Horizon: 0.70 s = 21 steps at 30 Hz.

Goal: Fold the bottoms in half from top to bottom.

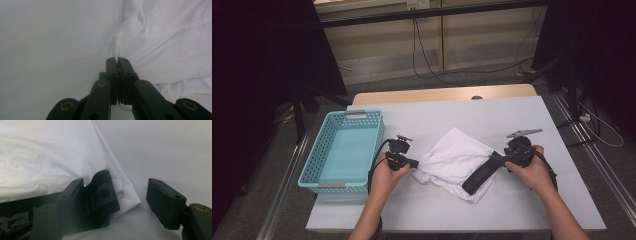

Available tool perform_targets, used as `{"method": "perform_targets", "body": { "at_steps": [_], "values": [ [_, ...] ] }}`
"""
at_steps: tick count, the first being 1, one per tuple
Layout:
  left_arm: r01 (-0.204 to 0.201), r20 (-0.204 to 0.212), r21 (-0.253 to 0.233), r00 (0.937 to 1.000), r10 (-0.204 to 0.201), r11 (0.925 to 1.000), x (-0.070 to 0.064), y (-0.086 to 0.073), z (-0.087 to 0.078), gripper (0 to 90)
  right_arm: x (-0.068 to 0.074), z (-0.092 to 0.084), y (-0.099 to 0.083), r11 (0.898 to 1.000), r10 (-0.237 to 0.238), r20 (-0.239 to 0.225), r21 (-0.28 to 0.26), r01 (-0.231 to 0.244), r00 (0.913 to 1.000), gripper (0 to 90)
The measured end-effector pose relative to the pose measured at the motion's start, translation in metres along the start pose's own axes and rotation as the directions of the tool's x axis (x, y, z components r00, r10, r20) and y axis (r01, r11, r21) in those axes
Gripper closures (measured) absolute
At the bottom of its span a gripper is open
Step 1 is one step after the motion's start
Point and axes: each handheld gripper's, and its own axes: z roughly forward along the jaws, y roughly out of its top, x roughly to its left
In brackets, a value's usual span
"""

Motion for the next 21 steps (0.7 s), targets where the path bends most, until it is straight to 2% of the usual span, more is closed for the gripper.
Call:
{"method": "perform_targets", "body": {
  "at_steps": [2, 3, 5, 10, 12, 13, 17, 19, 21],
  "values": [
    [0.003, -0.001, -0.002, 1.0000, -0.003, 1.0000, 0.000, 0.000, 0.000, 87.7, 0.003, -0.001, 0.000, 1.000, 0.003, 0.007, 0.012, -0.004, 1.0000, 31.2],
    [0.003, 0.000, -0.001, 1.0000, -0.003, 1.0000, 0.000, 0.000, 0.001, 87.7, 0.005, -0.001, 0.000, 1.000, 0.003, 0.010, 0.015, -0.004, 0.9999, 34.3],
    [0.003, 0.000, 0.002, 1.0000, -0.003, 1.0000, 0.000, 0.000, 0.001, 87.7, 0.007, -0.002, 0.000, 1.000, 0.007, -0.033, 0.018, -0.007, 0.9994, 47.9],
    [0.003, -0.001, 0.005, 1.0000, -0.003, 1.0000, 0.000, 0.000, 0.001, 87.6, 0.009, -0.001, -0.002, 1.000, 0.024, -0.056, 0.005, -0.024, 0.9981, 52.3],
    [0.000, 0.000, 0.007, 1.0000, 0.000, 1.0000, 0.000, 0.001, 0.002, 87.5, 0.009, -0.001, -0.003, 1.000, 0.026, -0.073, -0.003, -0.027, 0.9970, 60.0],
    [0.001, -0.001, 0.005, 1.0000, -0.001, 1.0000, 0.000, 0.001, 0.002, 87.5, 0.009, -0.001, -0.004, 0.999, 0.037, -0.096, -0.005, -0.038, 0.9947, 62.5],
    [0.010, 0.002, -0.004, 0.9999, -0.010, 0.9999, 0.001, 0.000, 0.003, 87.0, 0.016, 0.000, -0.002, 1.000, 0.011, -0.100, -0.010, -0.012, 0.9949, 75.1],
    [0.011, 0.003, -0.011, 0.9999, -0.011, 0.9999, 0.001, 0.000, 0.003, 86.0, 0.018, 0.000, -0.001, 1.000, -0.012, -0.095, -0.004, 0.012, 0.9954, 76.5],
    [0.007, 0.009, -0.011, 0.9999, -0.007, 0.9999, 0.001, 0.000, 0.002, 83.6, 0.017, -0.001, -0.001, 1.000, -0.008, -0.098, -0.008, 0.008, 0.9951, 77.0]
  ]
}}
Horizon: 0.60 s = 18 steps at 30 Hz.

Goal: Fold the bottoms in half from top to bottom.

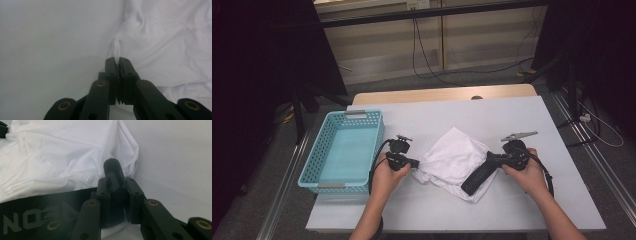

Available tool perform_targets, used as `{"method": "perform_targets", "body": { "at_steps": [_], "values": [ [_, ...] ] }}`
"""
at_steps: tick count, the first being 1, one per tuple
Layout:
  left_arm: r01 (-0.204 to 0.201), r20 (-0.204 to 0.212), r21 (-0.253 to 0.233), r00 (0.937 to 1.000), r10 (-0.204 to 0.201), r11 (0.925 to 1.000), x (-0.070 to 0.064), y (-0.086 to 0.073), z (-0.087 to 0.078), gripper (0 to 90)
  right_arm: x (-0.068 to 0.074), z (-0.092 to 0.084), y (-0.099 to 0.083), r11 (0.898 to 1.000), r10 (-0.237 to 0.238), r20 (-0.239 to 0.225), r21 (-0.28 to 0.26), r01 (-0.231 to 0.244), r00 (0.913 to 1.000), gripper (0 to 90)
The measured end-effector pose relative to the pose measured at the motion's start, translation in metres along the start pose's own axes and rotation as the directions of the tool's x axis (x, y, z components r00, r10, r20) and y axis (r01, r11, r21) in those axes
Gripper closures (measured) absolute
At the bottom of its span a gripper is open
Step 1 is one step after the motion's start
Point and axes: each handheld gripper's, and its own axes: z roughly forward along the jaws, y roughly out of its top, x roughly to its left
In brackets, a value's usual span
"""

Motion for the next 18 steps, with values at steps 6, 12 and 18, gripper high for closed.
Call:
{"method": "perform_targets", "body": {
  "at_steps": [6, 12, 18],
  "values": [
    [-0.011, 0.009, -0.070, 0.9999, 0.011, 0.9975, -0.0069, 0.0043, -0.0063, 57.2, 0.0019, -0.0016, 0.0014, 1.000, -0.019, 0.011, 0.001, 0.019, 0.9998, 77.9],
    [-0.027, 0.006, -0.075, 0.9996, 0.027, 0.9968, -0.0041, 0.0021, -0.0035, 41.4, 0.0046, -0.0045, 0.0013, 0.999, -0.042, 0.031, -0.002, 0.042, 0.9986, 77.9],
    [-0.043, -0.005, -0.073, 0.9991, 0.043, 0.9964, -0.0062, 0.0006, 0.0016, 23.7, 0.0057, -0.0079, 0.0006, 0.998, -0.059, 0.043, -0.011, 0.060, 0.9973, 77.9]
  ]
}}
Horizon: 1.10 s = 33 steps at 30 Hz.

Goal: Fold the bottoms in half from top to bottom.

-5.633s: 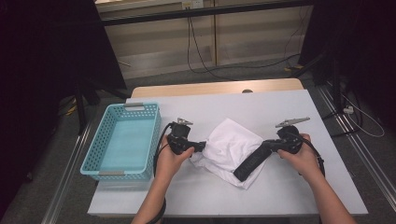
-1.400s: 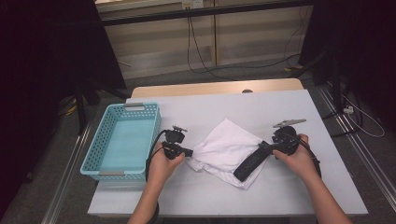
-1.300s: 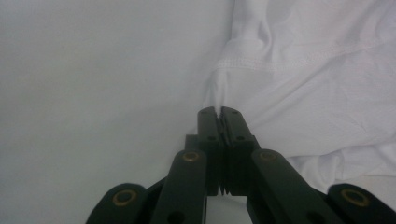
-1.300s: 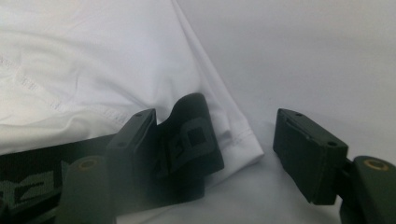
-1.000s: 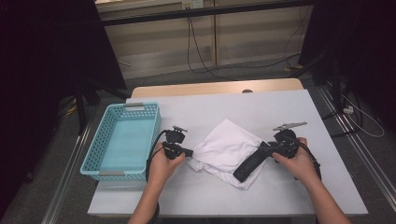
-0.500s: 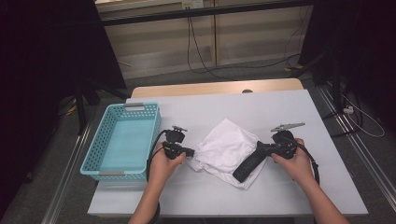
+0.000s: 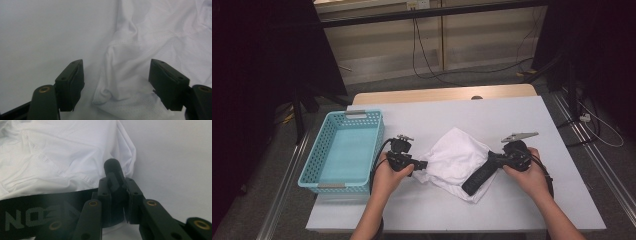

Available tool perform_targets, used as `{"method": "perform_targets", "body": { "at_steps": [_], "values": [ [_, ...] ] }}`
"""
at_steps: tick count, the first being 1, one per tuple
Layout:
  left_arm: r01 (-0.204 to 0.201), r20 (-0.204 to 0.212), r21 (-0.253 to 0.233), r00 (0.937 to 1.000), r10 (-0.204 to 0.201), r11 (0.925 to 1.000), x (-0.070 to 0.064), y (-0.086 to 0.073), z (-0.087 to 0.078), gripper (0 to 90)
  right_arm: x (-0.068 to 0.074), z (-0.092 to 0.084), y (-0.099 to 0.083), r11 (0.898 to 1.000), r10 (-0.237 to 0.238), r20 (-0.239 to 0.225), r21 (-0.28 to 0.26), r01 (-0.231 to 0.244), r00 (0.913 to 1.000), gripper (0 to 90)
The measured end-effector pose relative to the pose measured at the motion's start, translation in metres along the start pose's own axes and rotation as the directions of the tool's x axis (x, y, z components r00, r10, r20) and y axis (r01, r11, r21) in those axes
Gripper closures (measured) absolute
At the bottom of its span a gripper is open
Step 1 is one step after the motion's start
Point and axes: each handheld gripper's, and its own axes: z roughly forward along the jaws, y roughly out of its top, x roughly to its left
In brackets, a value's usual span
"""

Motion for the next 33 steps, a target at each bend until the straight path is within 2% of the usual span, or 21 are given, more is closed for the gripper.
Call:
{"method": "perform_targets", "body": {
  "at_steps": [2, 5, 8, 12, 15, 17, 19, 24, 29, 31, 33],
  "values": [
    [-0.002, -0.002, -0.003, 1.0000, 0.002, 1.0000, 0.0004, -0.0001, 0.0001, 20.0, -0.0020, 0.0007, -0.0009, 1.000, 0.016, -0.011, 0.000, -0.016, 0.9998, 77.8],
    [-0.012, -0.013, 0.006, 0.9998, 0.013, 0.9999, 0.0017, -0.0022, 0.0012, 15.2, -0.0029, 0.0014, -0.0009, 1.000, 0.012, -0.013, 0.001, -0.012, 0.9998, 77.8],
    [-0.023, 0.013, 0.016, 0.9997, 0.023, 0.9996, 0.0034, -0.0052, 0.0022, 13.4, -0.0020, 0.0020, 0.0004, 1.000, 0.006, -0.007, 0.002, -0.006, 1.0000, 77.8],
    [-0.038, -0.014, -0.006, 0.9992, 0.038, 0.9992, 0.0001, -0.0056, 0.0009, 10.2, -0.0024, 0.0022, 0.0011, 1.000, 0.006, -0.009, 0.002, -0.006, 0.9999, 77.8],
    [-0.044, -0.005, 0.005, 0.9990, 0.044, 0.9990, -0.0001, -0.0055, 0.0002, 15.1, -0.0030, 0.0015, 0.0009, 1.000, 0.013, -0.014, 0.002, -0.013, 0.9998, 77.8],
    [-0.041, 0.008, 0.003, 0.9991, 0.041, 0.9991, 0.0009, -0.0056, -0.0018, 21.9, -0.0027, 0.0010, 0.0010, 1.000, 0.010, -0.013, 0.000, -0.010, 0.9999, 77.8],
    [-0.050, -0.009, -0.006, 0.9987, 0.050, 0.9987, 0.0011, -0.0051, -0.0029, 20.8, -0.0020, 0.0008, 0.0011, 1.000, 0.005, -0.011, 0.000, -0.005, 0.9999, 77.7],
    [-0.051, -0.024, 0.003, 0.9984, 0.052, 0.9987, 0.0005, -0.0066, -0.0011, 24.5, -0.0030, 0.0000, 0.0011, 1.000, 0.012, -0.020, -0.010, -0.012, 0.9997, 77.7],
    [-0.056, -0.016, 0.003, 0.9983, 0.056, 0.9984, -0.0006, -0.0072, -0.0004, 27.0, -0.0021, 0.0000, 0.0014, 1.000, 0.007, -0.016, -0.008, -0.007, 0.9998, 77.7],
    [-0.053, 0.003, -0.019, 0.9986, 0.053, 0.9984, -0.0010, -0.0074, -0.0003, 26.7, -0.0022, -0.0009, 0.0014, 1.000, 0.008, -0.021, -0.009, -0.008, 0.9997, 77.6],
    [-0.070, -0.019, -0.018, 0.9974, 0.069, 0.9974, -0.0026, -0.0074, 0.0000, 28.5, -0.0027, -0.0015, 0.0015, 1.000, 0.012, -0.023, -0.012, -0.013, 0.9997, 77.7]
  ]
}}
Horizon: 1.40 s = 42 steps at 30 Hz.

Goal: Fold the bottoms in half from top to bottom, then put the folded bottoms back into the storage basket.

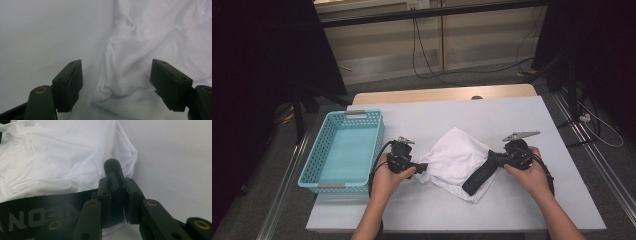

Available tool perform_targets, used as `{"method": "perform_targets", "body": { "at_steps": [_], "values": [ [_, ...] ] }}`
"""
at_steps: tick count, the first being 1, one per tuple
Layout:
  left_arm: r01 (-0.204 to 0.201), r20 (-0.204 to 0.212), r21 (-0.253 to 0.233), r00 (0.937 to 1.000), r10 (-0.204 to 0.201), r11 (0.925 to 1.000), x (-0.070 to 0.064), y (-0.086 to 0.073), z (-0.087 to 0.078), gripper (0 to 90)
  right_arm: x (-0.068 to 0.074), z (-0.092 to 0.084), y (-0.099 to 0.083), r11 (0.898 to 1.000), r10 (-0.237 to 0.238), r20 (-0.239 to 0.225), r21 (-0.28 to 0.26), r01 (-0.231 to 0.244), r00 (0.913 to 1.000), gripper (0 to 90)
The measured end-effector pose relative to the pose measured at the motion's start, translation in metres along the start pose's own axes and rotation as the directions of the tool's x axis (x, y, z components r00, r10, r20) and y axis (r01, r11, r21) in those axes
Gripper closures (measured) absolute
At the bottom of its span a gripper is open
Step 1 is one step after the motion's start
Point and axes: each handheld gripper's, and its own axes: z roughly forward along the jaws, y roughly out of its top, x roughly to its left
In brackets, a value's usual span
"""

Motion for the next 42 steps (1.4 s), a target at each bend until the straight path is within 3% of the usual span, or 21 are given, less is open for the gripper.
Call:
{"method": "perform_targets", "body": {
  "at_steps": [15, 24, 31, 36, 39, 42],
  "values": [
    [0.016, -0.010, -0.017, 0.9998, -0.016, 0.9997, 0.001, -0.002, -0.003, 30.8, 0.000, 0.000, 0.001, 1.000, -0.007, -0.007, 0.006, 0.007, 1.0000, 77.5],
    [0.015, -0.039, -0.033, 0.9991, -0.016, 0.9993, 0.003, -0.005, -0.003, 33.8, 0.001, 0.001, 0.002, 1.000, -0.016, -0.008, 0.008, 0.016, 0.9998, 77.4],
    [0.002, -0.029, -0.003, 0.9996, -0.003, 1.0000, 0.000, -0.007, 0.008, 33.7, 0.002, 0.001, 0.002, 1.000, -0.018, -0.013, 0.006, 0.018, 0.9998, 77.4],
    [0.026, -0.019, 0.000, 0.9995, -0.026, 0.9997, 0.000, -0.007, 0.007, 34.9, 0.002, 0.001, 0.002, 1.000, -0.020, -0.012, 0.006, 0.021, 0.9997, 77.3],
    [0.039, -0.028, 0.010, 0.9988, -0.039, 0.9992, -0.001, -0.006, 0.008, 35.4, 0.002, 0.001, 0.001, 1.000, -0.021, -0.010, 0.006, 0.021, 0.9997, 77.3],
    [0.029, -0.051, 0.035, 0.9983, -0.028, 0.9990, -0.006, -0.003, 0.009, 36.6, 0.002, 0.000, 0.001, 1.000, -0.019, -0.012, 0.004, 0.019, 0.9997, 77.3]
  ]
}}
